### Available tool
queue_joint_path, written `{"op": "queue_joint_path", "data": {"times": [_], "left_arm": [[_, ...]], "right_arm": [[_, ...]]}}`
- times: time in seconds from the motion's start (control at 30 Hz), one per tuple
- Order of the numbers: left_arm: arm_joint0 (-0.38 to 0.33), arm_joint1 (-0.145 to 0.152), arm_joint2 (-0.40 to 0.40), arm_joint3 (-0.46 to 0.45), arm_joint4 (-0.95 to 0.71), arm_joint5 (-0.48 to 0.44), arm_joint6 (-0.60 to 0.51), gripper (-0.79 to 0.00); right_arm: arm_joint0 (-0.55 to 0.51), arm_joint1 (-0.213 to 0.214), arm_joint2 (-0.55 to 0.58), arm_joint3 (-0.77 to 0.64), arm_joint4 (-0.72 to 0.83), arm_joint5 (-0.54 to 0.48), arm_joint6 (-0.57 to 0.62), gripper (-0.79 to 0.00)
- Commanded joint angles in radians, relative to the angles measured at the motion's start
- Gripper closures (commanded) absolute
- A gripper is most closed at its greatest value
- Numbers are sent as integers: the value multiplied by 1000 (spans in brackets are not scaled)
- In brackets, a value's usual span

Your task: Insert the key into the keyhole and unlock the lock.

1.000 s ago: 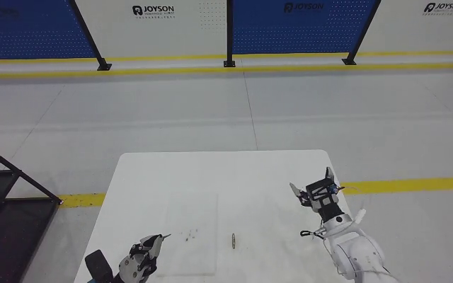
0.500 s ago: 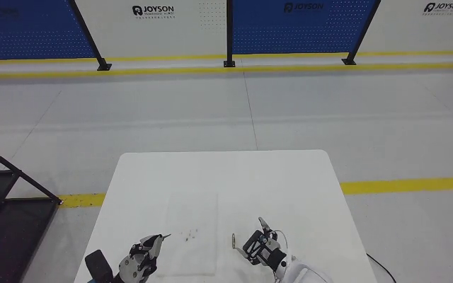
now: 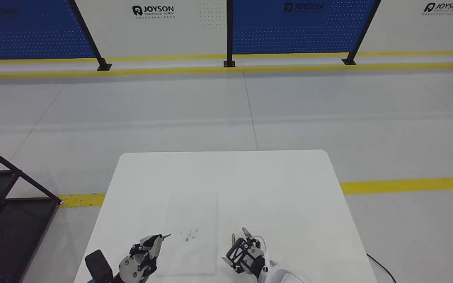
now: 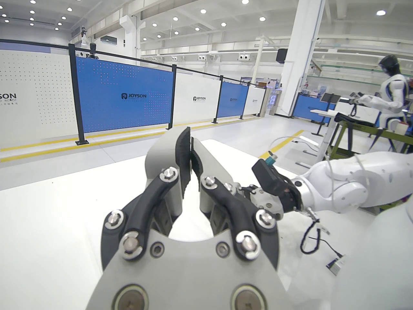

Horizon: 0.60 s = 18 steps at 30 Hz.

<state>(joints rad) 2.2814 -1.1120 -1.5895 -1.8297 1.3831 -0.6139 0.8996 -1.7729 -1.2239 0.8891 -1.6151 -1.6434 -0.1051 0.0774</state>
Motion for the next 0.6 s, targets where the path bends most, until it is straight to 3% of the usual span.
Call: {"op": "queue_joint_path", "data": {"times": [0.0, 0.07, 0.47, 0.53, 0.57], "left_arm": [[0, 0, 0, 0, 0, 0, 0, 0], [0, 0, 0, 0, 0, 0, 0, 0], [0, 0, 0, 0, 0, 0, 0, 0], [0, 0, 0, 0, 0, 0, 0, 0], [0, 0, 0, 0, 0, 0, 0, 0]], "right_arm": [[9, -3, -7, 11, 6, 9, -1, -440], [15, -6, -9, 20, 21, 23, -3, -382], [42, -12, -22, 51, 39, 43, 9, -259], [44, -12, -23, 53, 40, 41, 13, -188], [46, -12, -23, 54, 40, 43, 16, -117]]}}
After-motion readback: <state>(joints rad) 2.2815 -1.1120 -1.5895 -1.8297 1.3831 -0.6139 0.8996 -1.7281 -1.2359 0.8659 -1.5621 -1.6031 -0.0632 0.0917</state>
